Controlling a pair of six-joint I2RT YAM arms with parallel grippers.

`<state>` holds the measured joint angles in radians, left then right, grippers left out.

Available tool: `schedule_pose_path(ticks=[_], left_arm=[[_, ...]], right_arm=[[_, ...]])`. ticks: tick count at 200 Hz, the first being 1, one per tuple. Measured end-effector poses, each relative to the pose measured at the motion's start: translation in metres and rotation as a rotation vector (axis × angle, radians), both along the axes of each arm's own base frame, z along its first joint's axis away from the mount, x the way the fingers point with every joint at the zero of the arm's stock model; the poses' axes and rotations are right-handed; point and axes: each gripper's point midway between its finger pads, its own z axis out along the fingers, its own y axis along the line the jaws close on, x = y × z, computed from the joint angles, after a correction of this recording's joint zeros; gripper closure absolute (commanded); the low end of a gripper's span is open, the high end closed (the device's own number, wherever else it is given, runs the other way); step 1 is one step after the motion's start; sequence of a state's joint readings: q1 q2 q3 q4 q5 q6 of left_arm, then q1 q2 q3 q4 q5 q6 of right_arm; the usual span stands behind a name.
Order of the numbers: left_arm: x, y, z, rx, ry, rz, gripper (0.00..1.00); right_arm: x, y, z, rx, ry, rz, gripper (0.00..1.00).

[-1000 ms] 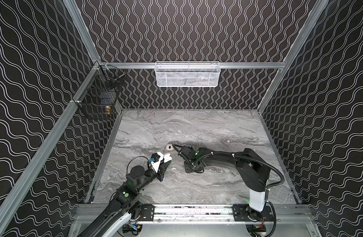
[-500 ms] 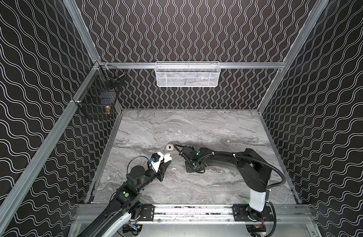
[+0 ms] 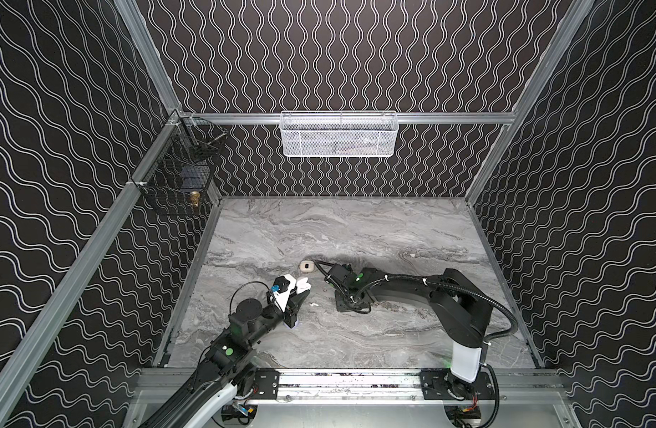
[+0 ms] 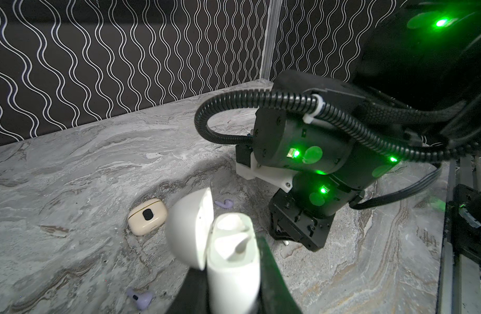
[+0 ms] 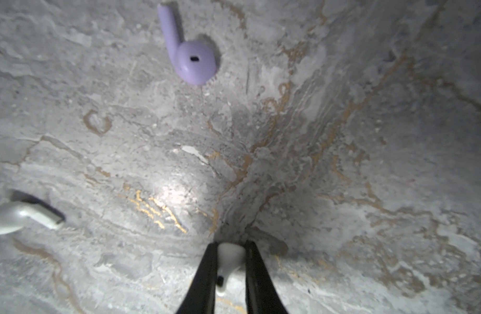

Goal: Insert the wireless bluetooth earbuds into the charging case
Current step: 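Close the right gripper on the white earbud and lift it, then carry the white earbud to the open case in the left gripper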

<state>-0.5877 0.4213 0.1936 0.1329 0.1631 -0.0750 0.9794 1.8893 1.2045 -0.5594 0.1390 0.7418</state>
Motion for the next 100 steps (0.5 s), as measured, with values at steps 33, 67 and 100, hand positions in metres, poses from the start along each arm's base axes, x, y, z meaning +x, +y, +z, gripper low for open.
schedule_pose_path(ticks=[33, 67, 100], left_arm=[[-0.001, -0.005, -0.008, 0.013, 0.028, -0.027, 1.0], [-0.005, -0.017, -0.003, 0.004, 0.034, -0.1, 1.0], [-0.013, -0.028, 0.016, -0.048, -0.027, -0.183, 1.0]], right_arm=[[0.004, 0.001, 0.027, 0.061, -0.059, -0.018, 0.84], [0.01, -0.005, 0.069, 0.116, -0.176, -0.05, 0.85], [0.007, -0.002, 0.139, 0.223, -0.362, -0.056, 0.85]])
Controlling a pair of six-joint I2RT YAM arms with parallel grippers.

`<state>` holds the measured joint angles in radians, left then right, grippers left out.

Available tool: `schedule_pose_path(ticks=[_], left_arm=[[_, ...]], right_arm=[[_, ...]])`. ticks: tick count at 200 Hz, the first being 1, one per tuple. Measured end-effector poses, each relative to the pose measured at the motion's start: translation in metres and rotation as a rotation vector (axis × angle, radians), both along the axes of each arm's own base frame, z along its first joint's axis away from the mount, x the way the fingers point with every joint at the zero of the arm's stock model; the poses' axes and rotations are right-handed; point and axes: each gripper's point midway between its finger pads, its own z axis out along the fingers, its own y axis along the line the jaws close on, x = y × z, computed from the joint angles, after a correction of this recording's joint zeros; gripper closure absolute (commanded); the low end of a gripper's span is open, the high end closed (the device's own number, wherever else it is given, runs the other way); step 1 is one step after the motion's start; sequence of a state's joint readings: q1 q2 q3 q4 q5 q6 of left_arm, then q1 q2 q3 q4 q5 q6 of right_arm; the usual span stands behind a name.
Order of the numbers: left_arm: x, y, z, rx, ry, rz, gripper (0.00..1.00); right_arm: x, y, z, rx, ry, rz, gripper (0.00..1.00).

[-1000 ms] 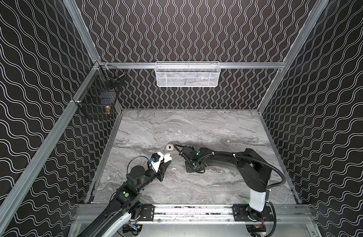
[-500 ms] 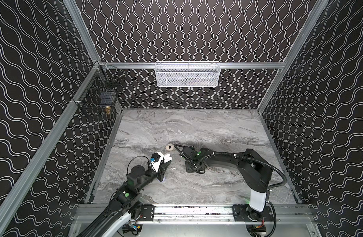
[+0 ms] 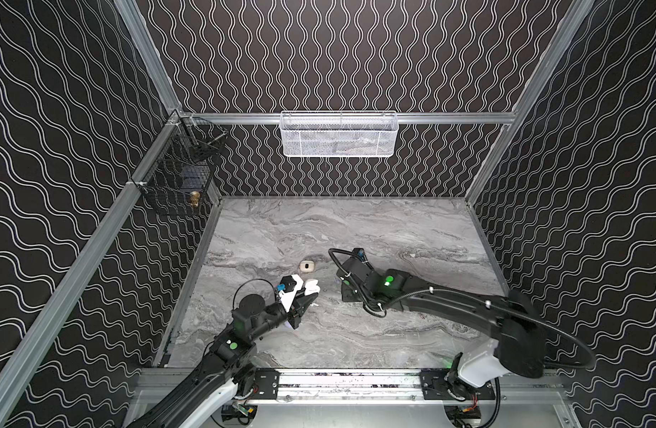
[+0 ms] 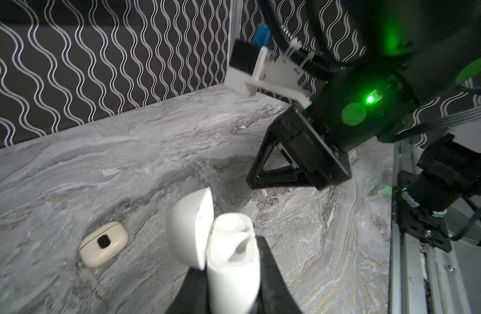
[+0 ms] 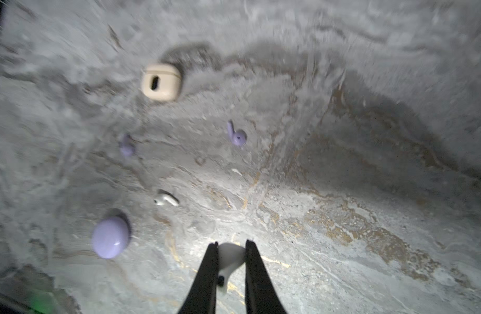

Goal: Insert the wireless bluetooth earbuds into the charging case
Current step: 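Carry the white earbud to the open case in the left gripper, then lower the white earbud into the case slot and open the right gripper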

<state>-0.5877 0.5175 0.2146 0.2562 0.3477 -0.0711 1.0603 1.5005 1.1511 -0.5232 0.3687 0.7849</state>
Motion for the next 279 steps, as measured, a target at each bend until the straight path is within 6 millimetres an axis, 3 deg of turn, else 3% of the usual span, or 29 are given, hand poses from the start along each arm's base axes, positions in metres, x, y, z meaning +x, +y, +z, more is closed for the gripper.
schedule_pose_path(ticks=[57, 73, 100, 127, 181, 234, 279], left_arm=[[-0.012, -0.009, 0.046, -0.111, -0.148, -0.089, 1.0], [-0.015, -0.01, 0.06, -0.137, -0.189, -0.107, 1.0], [-0.022, -0.012, 0.074, -0.167, -0.241, -0.145, 1.0], [-0.03, -0.014, 0.08, -0.176, -0.271, -0.182, 1.0], [-0.041, -0.014, 0.086, -0.179, -0.329, -0.221, 1.0], [-0.048, -0.013, 0.088, -0.177, -0.367, -0.242, 1.0], [-0.05, -0.011, 0.091, -0.18, -0.382, -0.238, 1.0]], right_arm=[[-0.027, 0.01, 0.124, 0.247, -0.327, 0.057, 0.85], [-0.035, 0.01, 0.148, 0.311, -0.392, 0.078, 0.85], [-0.047, 0.01, 0.171, 0.379, -0.462, 0.11, 0.85], [-0.062, 0.019, 0.18, 0.406, -0.498, 0.167, 0.85], [-0.087, 0.045, 0.18, 0.405, -0.548, 0.277, 0.86], [-0.093, 0.064, 0.177, 0.408, -0.576, 0.312, 0.86], [-0.091, 0.067, 0.172, 0.406, -0.583, 0.304, 0.86]])
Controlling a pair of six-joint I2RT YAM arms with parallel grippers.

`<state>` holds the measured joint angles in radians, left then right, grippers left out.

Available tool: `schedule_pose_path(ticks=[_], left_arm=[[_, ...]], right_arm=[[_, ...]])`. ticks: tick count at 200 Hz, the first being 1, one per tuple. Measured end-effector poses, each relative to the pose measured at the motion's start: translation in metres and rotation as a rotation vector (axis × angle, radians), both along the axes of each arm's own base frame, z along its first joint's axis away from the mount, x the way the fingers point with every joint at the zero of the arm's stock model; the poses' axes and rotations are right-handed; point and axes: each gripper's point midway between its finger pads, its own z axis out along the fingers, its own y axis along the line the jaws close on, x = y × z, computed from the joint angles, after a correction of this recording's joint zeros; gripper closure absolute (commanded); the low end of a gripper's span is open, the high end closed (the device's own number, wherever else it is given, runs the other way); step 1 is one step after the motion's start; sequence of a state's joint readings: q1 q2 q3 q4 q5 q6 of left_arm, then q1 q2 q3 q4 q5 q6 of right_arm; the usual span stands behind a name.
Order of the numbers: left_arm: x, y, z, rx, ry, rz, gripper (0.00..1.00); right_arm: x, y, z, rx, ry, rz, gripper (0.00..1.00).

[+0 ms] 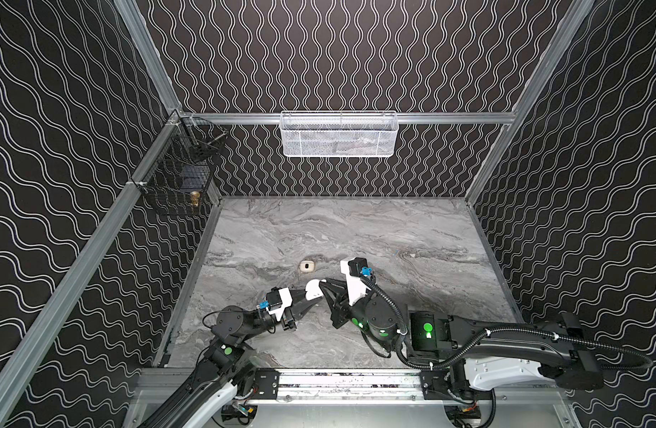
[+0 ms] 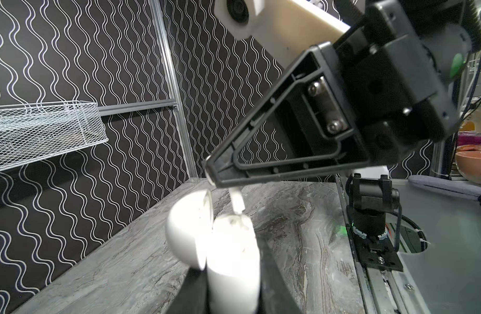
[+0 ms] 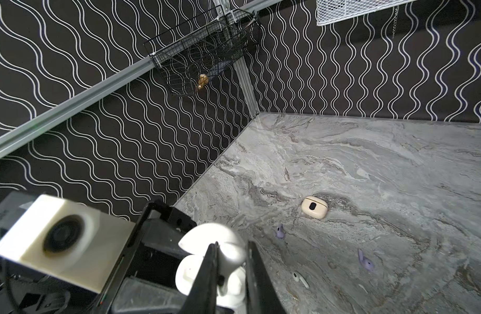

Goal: Insert the wireless bluetooth earbuds into the charging case
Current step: 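Lower the white earbud into the case slot and open the right gripper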

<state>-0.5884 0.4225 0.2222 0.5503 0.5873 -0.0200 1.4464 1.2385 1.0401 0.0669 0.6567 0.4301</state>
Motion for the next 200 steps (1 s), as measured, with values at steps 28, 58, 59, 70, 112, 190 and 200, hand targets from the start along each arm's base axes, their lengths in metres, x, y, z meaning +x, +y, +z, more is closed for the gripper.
schedule_pose_path(ticks=[28, 58, 59, 70, 112, 190, 200], left_arm=[[0.001, 0.0, -0.001, 0.0, 0.004, 0.008, 1.0], [0.002, 0.001, -0.002, 0.002, 0.01, 0.015, 1.0], [0.002, 0.001, -0.001, 0.001, 0.01, 0.015, 1.0], [0.003, 0.002, -0.001, 0.0, 0.01, 0.02, 1.0], [0.004, 0.003, -0.002, -0.001, 0.015, 0.033, 1.0], [0.008, 0.005, -0.002, -0.004, 0.02, 0.053, 1.0], [0.008, 0.005, -0.001, -0.005, 0.02, 0.054, 1.0]], right_arm=[[0.001, 0.004, -0.003, -0.001, -0.001, -0.006, 0.86], [0.002, 0.006, -0.005, 0.0, 0.001, -0.01, 0.86], [0.002, 0.005, -0.004, 0.001, 0.001, -0.011, 0.86], [0.002, 0.006, -0.004, 0.004, 0.001, -0.012, 0.86], [0.003, 0.009, -0.009, 0.005, 0.007, -0.021, 0.86], [0.002, 0.012, -0.015, 0.009, 0.015, -0.02, 0.85], [0.002, 0.012, -0.016, 0.008, 0.015, -0.019, 0.82]])
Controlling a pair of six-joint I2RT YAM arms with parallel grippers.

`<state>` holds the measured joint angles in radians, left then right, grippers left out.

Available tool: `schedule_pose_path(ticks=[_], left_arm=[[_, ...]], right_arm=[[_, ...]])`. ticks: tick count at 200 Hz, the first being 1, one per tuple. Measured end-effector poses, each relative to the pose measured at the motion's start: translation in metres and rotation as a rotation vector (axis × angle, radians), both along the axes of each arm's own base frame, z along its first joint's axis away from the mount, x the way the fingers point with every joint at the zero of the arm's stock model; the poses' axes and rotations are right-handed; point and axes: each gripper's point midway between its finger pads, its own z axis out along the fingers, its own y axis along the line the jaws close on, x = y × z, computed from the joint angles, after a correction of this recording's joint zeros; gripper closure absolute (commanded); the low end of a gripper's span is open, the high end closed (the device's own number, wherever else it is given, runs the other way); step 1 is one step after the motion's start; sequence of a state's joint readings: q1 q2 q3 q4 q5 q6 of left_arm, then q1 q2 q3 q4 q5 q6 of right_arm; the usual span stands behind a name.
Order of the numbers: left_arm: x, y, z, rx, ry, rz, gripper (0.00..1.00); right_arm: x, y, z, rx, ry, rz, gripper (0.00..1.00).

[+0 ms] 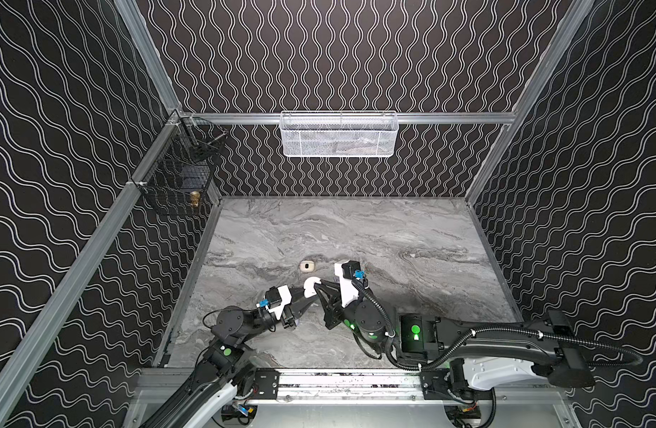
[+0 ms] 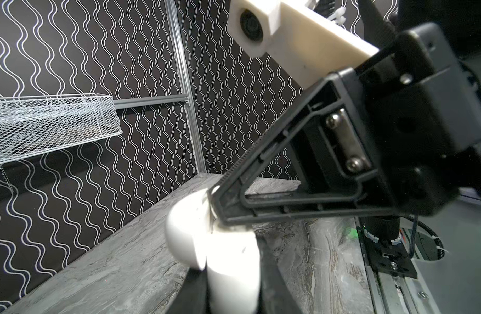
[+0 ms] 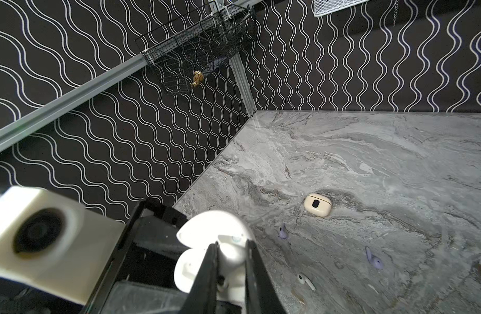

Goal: Insert the wireless bluetooth earbuds into the charging case
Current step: 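Lower the white earbud into the case slot and open the right gripper, then draw the right gripper back and move it over the second white earbud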

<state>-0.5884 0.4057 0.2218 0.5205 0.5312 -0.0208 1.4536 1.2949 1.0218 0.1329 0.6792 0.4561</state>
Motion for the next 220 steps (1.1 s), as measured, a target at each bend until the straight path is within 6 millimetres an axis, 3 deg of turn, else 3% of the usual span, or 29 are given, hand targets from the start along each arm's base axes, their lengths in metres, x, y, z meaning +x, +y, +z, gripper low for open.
schedule_pose_path(ticks=[22, 66, 91, 112, 160, 194, 220], left_arm=[[0.0, 0.0, 0.0, 0.001, 0.002, 0.003, 1.0], [0.0, 0.002, 0.001, -0.003, 0.0, 0.01, 1.0], [0.001, 0.002, 0.001, -0.004, 0.001, 0.017, 1.0], [0.002, 0.003, 0.001, -0.006, 0.001, 0.025, 1.0], [0.019, 0.009, -0.011, 0.026, 0.051, 0.118, 1.0], [0.043, 0.017, -0.031, 0.077, 0.142, 0.245, 1.0], [0.058, 0.024, -0.041, 0.106, 0.188, 0.326, 1.0]], right_arm=[[0.0, 0.0, -0.001, 0.002, -0.001, -0.002, 0.69], [-0.003, 0.0, 0.001, 0.018, -0.002, 0.009, 0.55], [-0.002, -0.005, -0.005, 0.007, -0.002, 0.004, 0.54], [-0.002, -0.013, 0.001, 0.019, -0.009, -0.008, 0.54], [0.001, -0.049, 0.012, 0.057, -0.038, -0.053, 0.5], [0.016, -0.063, -0.001, 0.023, -0.031, -0.112, 0.5], [0.047, -0.058, -0.045, -0.078, 0.053, -0.13, 0.49]])
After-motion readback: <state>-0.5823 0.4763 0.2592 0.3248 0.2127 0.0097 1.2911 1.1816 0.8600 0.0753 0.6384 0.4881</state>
